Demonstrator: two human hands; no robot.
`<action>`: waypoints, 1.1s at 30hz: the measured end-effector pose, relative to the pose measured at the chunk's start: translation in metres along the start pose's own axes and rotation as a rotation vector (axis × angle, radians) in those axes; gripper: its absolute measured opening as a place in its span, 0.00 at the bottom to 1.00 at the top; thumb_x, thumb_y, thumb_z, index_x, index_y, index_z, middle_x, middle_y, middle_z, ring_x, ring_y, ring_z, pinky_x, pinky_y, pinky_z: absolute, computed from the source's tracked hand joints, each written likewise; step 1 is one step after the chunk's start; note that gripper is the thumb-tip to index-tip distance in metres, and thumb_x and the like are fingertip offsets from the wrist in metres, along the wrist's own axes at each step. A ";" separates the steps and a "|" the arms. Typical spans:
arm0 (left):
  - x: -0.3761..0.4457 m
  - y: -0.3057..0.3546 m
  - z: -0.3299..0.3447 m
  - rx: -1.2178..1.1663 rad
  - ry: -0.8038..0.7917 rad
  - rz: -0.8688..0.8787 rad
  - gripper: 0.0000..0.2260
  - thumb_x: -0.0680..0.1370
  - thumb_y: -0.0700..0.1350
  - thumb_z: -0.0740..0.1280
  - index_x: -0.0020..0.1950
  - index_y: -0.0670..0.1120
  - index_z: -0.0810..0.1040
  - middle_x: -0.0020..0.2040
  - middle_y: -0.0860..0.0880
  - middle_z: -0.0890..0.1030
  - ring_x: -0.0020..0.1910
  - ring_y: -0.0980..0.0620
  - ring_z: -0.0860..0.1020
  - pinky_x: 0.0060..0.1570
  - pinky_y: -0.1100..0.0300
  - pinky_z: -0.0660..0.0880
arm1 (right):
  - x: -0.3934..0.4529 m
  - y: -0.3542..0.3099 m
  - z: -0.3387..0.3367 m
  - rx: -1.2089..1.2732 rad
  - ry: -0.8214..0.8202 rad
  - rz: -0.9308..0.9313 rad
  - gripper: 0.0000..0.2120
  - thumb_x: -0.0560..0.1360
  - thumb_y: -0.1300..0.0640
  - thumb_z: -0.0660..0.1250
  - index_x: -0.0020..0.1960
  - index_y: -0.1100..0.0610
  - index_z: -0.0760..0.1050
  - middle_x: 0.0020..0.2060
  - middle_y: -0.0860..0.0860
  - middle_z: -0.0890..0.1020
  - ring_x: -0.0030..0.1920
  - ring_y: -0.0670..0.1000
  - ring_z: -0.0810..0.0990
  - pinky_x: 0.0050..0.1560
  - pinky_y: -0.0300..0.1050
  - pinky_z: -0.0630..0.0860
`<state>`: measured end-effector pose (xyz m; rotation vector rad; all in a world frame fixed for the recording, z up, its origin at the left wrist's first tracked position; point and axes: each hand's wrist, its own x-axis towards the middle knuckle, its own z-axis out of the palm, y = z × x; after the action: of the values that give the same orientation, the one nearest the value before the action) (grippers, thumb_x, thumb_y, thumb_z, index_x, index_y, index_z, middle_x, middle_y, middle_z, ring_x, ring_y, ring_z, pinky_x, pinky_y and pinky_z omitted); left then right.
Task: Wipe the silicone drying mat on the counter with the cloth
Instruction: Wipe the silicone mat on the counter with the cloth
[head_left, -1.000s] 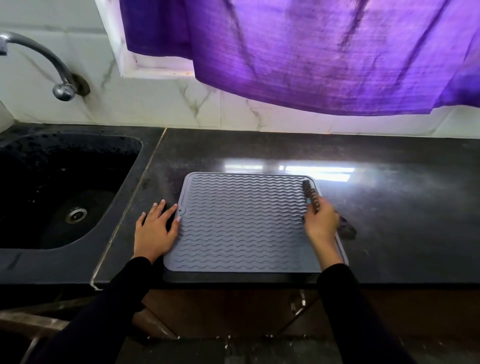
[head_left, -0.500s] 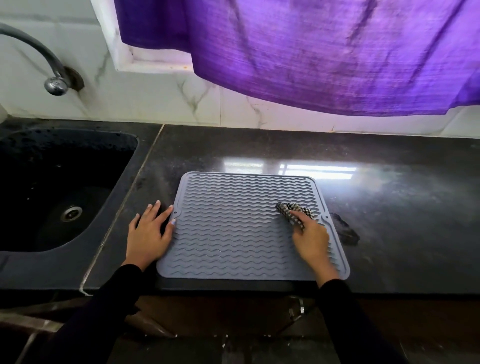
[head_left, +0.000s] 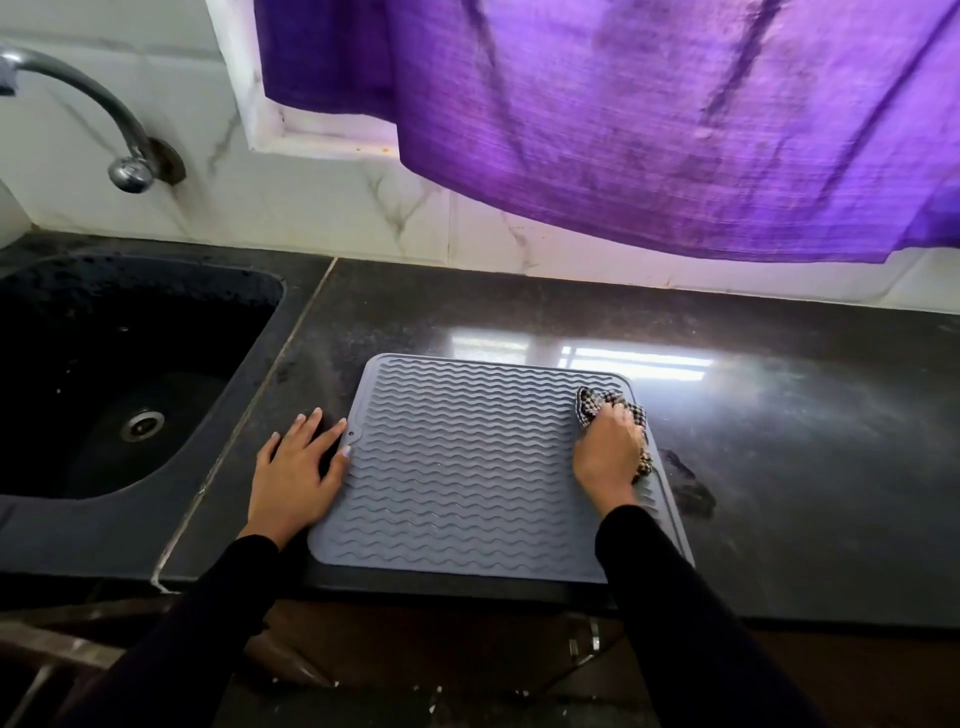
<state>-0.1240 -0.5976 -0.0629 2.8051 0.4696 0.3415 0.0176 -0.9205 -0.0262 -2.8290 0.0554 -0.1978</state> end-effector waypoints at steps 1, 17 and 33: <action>0.000 0.000 0.001 -0.002 0.008 -0.002 0.31 0.74 0.64 0.44 0.69 0.53 0.70 0.73 0.46 0.65 0.74 0.49 0.59 0.70 0.48 0.53 | 0.000 -0.001 0.003 -0.002 0.017 0.012 0.18 0.73 0.65 0.61 0.63 0.65 0.69 0.64 0.61 0.72 0.67 0.59 0.69 0.68 0.51 0.65; 0.002 0.000 0.000 0.027 -0.039 -0.004 0.33 0.72 0.64 0.38 0.72 0.56 0.64 0.75 0.50 0.59 0.75 0.52 0.54 0.70 0.49 0.50 | 0.086 0.027 -0.066 0.722 -0.020 0.513 0.15 0.76 0.59 0.64 0.61 0.66 0.74 0.53 0.60 0.79 0.54 0.60 0.78 0.55 0.50 0.74; 0.002 0.000 -0.002 -0.028 -0.029 -0.007 0.32 0.74 0.64 0.41 0.71 0.54 0.66 0.75 0.51 0.62 0.75 0.53 0.56 0.71 0.51 0.50 | 0.046 -0.003 0.000 0.067 -0.018 -0.014 0.17 0.71 0.64 0.63 0.60 0.63 0.72 0.58 0.62 0.78 0.59 0.63 0.76 0.59 0.52 0.72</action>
<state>-0.1225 -0.5960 -0.0611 2.7764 0.4645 0.3029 0.0628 -0.9204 -0.0196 -2.7644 0.0251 -0.1740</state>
